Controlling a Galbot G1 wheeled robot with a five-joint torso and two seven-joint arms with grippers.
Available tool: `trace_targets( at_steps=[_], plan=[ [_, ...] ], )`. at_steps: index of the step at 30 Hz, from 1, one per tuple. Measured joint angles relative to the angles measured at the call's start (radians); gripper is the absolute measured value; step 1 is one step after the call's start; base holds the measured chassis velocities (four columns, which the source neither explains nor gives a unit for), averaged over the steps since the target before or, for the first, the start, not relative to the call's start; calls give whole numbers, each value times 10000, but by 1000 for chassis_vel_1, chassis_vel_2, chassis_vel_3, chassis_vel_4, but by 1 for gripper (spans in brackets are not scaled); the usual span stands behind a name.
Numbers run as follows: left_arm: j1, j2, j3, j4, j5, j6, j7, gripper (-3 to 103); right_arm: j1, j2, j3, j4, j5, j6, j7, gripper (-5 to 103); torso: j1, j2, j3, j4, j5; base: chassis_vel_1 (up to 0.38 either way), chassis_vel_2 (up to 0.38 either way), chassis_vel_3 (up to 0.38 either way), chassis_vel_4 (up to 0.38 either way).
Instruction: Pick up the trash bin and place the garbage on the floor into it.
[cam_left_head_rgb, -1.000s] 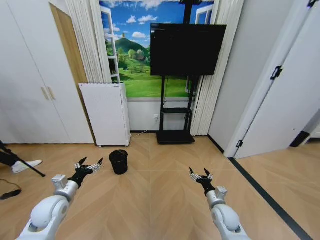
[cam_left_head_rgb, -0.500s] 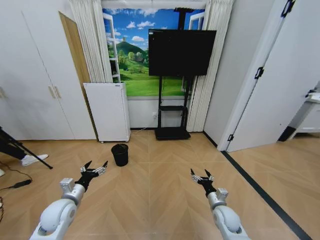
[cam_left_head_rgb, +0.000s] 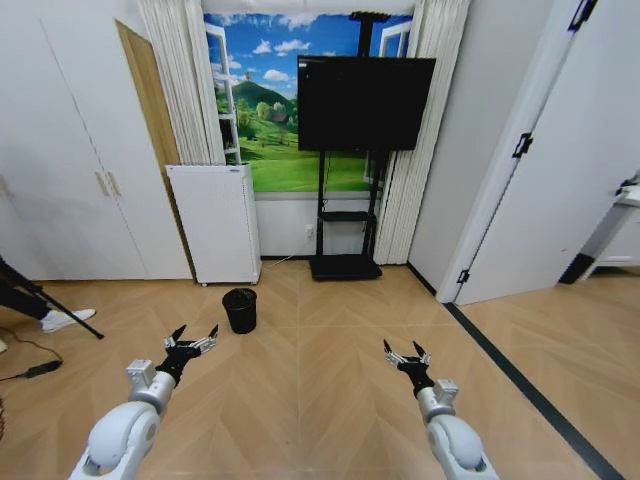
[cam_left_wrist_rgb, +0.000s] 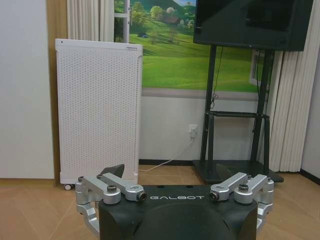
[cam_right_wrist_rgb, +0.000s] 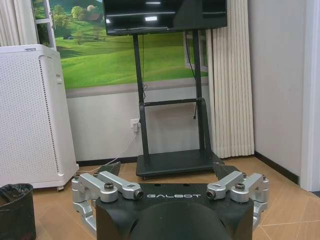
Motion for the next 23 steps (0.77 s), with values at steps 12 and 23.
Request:
trace_targets(
  at_steps=[12,23],
  plan=[
    [-2,6,-9,0,0,8,0,100,4,3,1,9,-6,-13,9,100,-1,-1,-1,0,-1,0,0,0,0],
    [-3,10,-13,4,-2,10,0,100,7,3,0,17,-6,-20,10,100,-1,-3,-1,0,0,0,0,0,0]
  ],
)
